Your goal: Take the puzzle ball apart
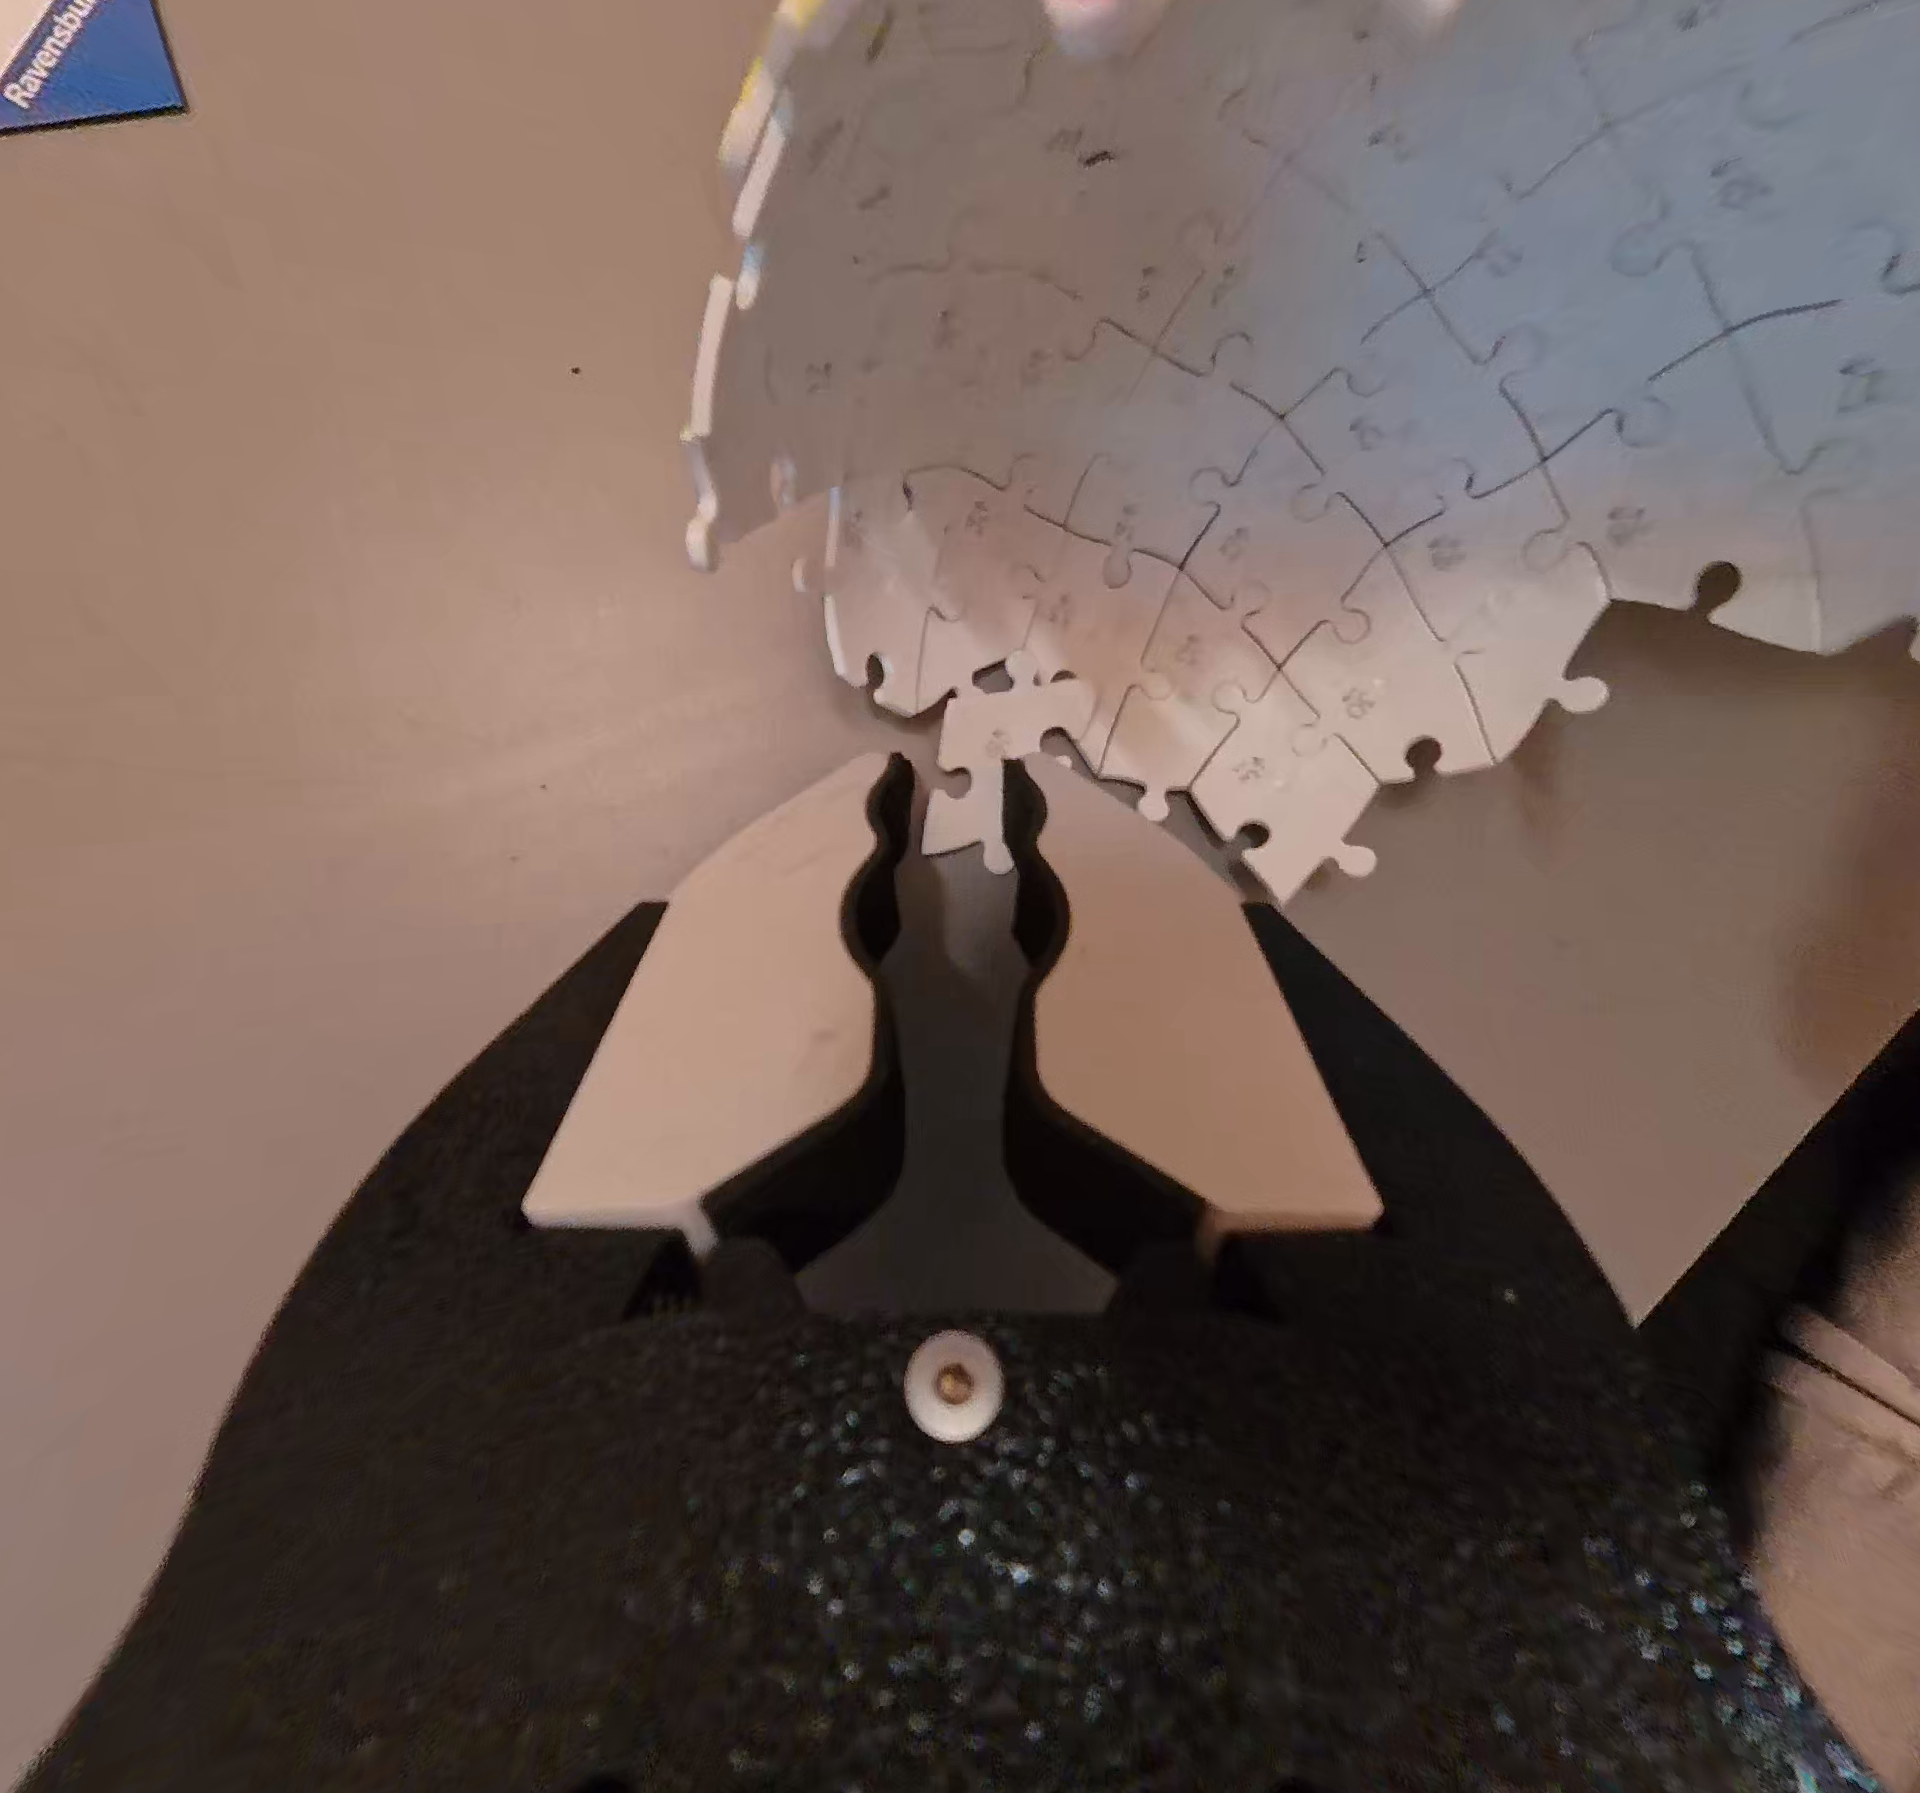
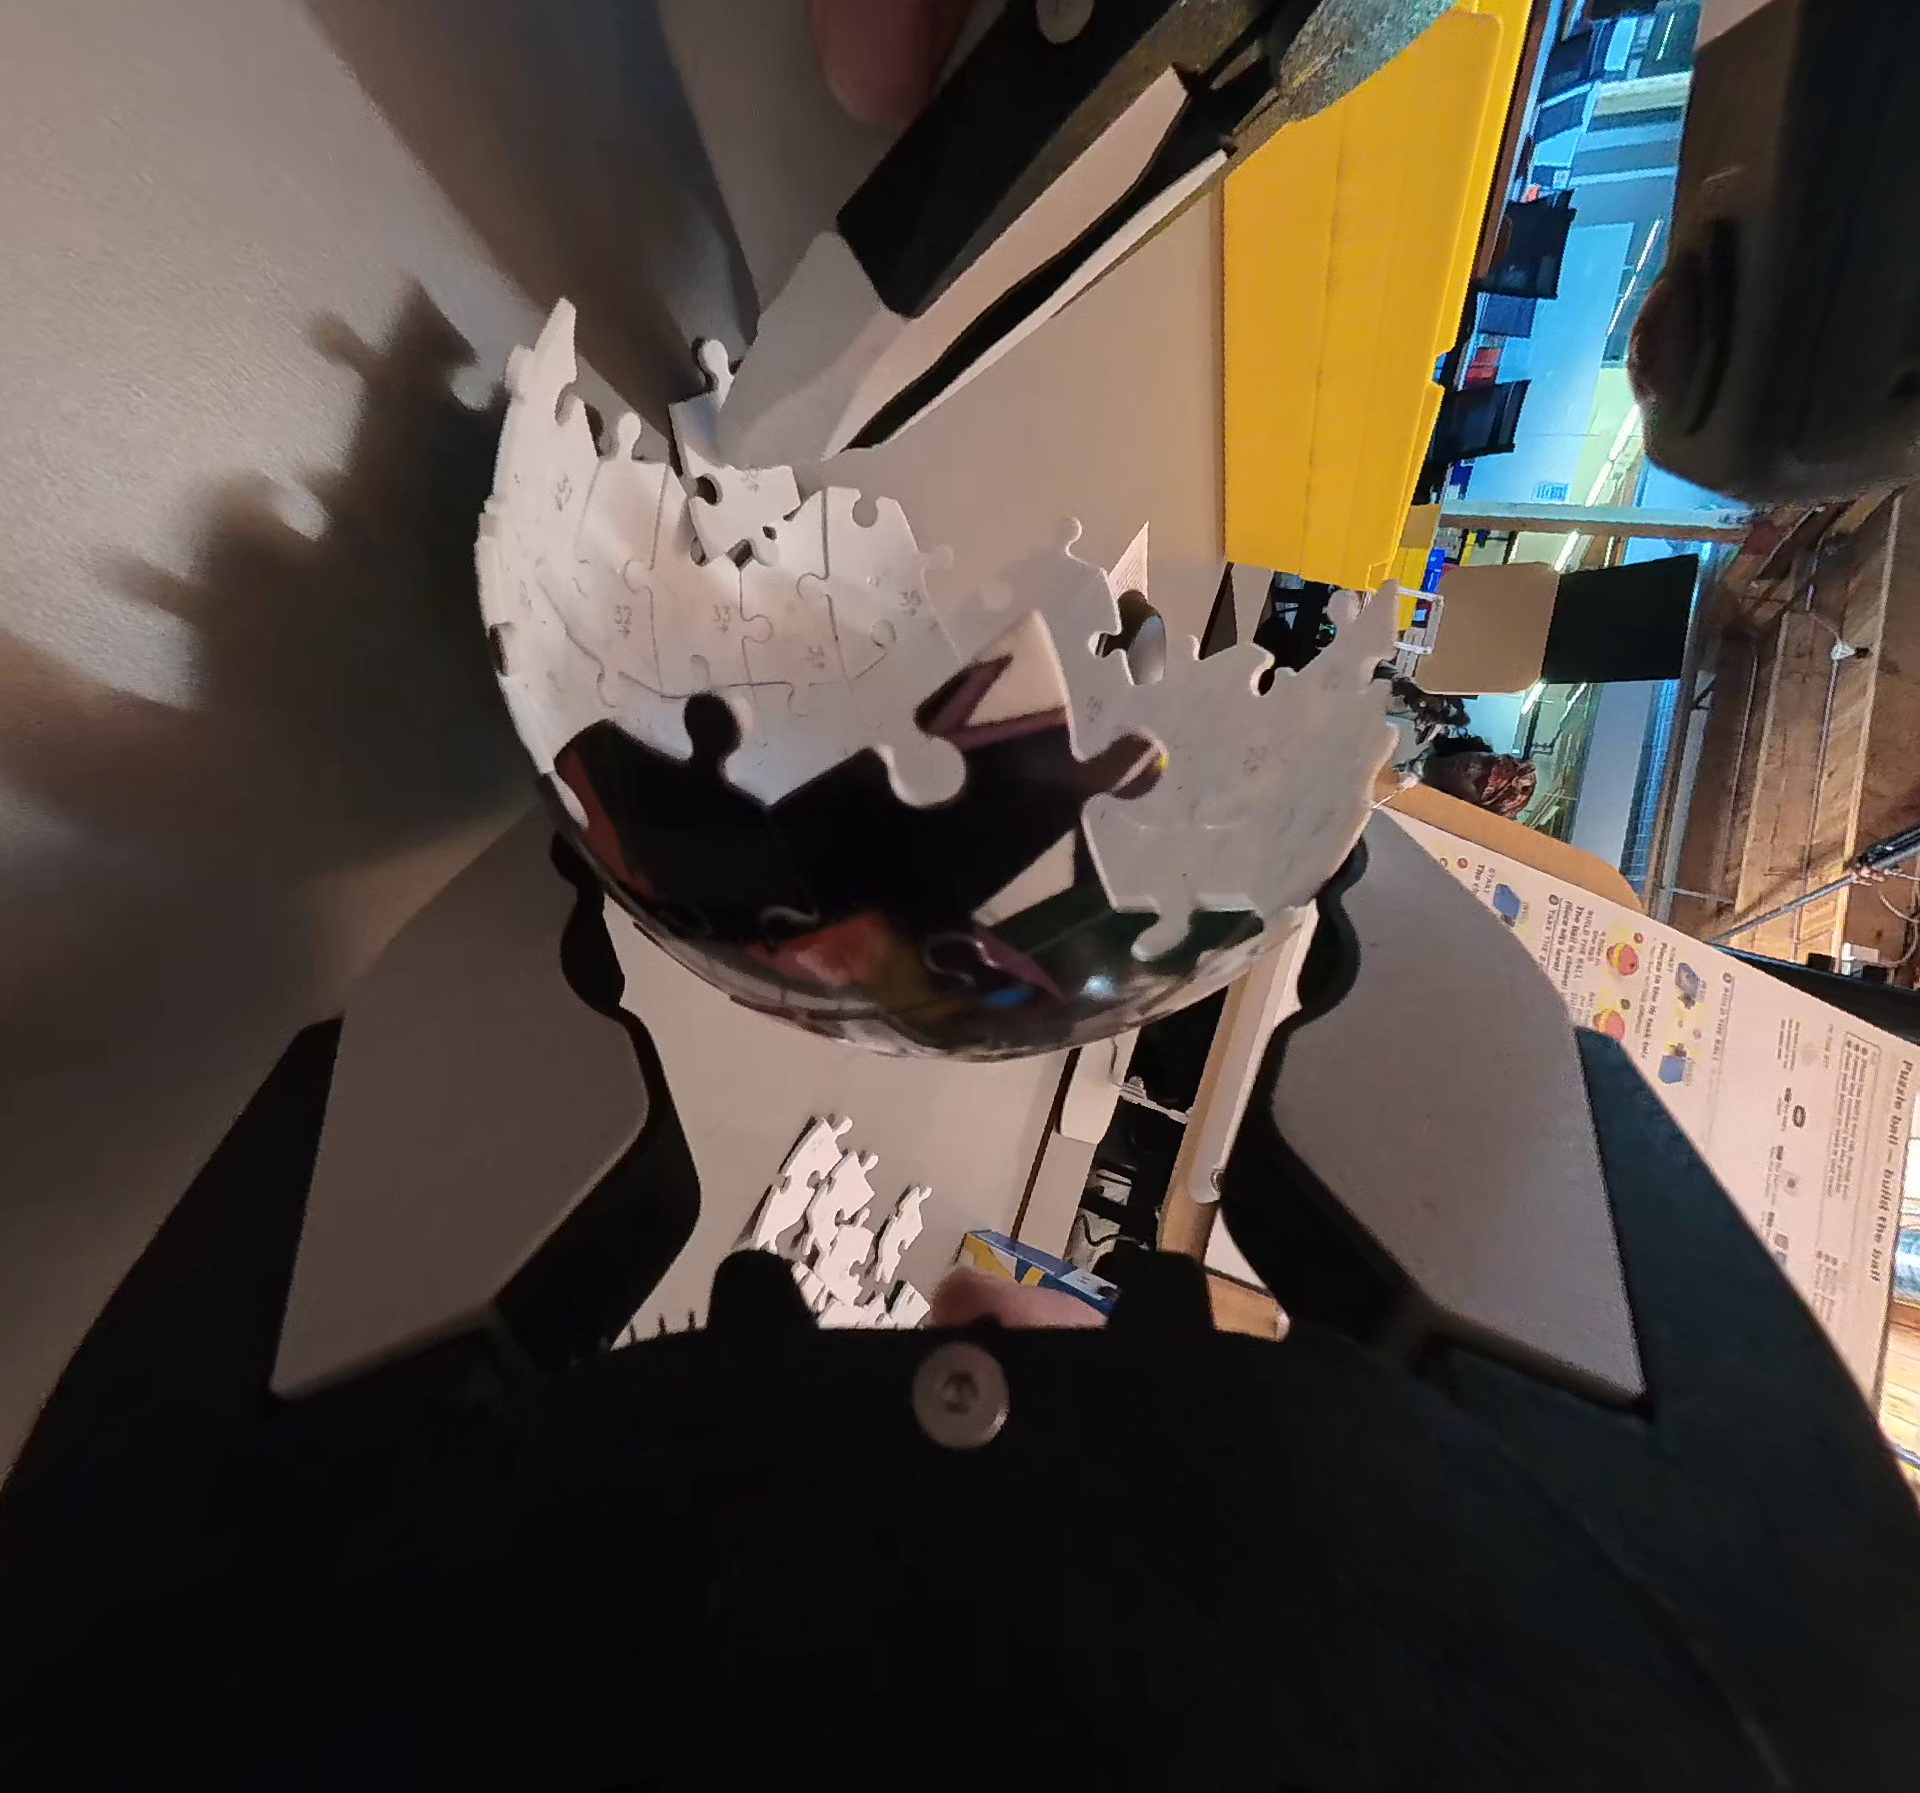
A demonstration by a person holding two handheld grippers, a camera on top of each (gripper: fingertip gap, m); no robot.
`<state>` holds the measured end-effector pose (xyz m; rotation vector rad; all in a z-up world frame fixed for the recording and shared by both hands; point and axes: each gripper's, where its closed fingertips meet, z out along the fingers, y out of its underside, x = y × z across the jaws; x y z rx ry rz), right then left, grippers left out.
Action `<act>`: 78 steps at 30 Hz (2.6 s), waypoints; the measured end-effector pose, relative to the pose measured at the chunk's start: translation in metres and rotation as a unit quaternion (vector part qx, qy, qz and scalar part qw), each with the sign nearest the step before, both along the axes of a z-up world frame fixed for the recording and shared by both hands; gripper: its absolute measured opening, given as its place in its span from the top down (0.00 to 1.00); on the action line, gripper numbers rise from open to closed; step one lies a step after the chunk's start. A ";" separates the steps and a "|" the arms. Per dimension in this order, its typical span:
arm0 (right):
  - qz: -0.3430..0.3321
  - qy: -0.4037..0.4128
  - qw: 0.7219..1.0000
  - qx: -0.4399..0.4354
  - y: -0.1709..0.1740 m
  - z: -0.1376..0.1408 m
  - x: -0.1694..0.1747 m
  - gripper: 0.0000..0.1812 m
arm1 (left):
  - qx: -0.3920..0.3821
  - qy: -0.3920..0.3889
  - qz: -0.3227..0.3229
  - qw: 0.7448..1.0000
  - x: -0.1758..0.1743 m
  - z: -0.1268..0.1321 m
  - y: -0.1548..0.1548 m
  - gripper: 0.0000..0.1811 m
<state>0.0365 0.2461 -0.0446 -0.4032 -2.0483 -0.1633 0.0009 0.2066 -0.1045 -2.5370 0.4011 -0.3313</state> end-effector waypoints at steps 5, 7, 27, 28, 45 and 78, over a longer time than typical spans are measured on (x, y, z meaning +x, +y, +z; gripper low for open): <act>0.007 0.003 1.000 0.008 -0.002 0.001 -0.001 0.29 | 0.009 -0.009 0.004 1.000 0.000 0.000 0.000 0.91; 0.007 0.004 1.000 0.011 -0.002 0.000 -0.002 0.29 | 0.012 -0.014 0.008 1.000 0.000 0.000 0.000 0.91; -0.001 0.000 0.999 0.032 0.002 0.000 -0.002 0.29 | -0.019 -0.008 0.013 1.000 -0.002 0.000 -0.011 0.90; -0.001 0.000 0.999 0.033 0.001 0.000 -0.003 0.29 | -0.021 -0.009 0.014 1.000 -0.002 0.000 -0.012 0.90; -0.013 -0.004 0.999 0.049 0.005 0.001 -0.002 0.30 | 0.011 0.052 -0.012 0.999 0.004 0.000 -0.013 0.89; -0.010 -0.311 0.937 -0.159 0.010 -0.010 -0.014 0.31 | 0.050 0.051 -0.112 0.991 -0.015 -0.002 -0.030 0.84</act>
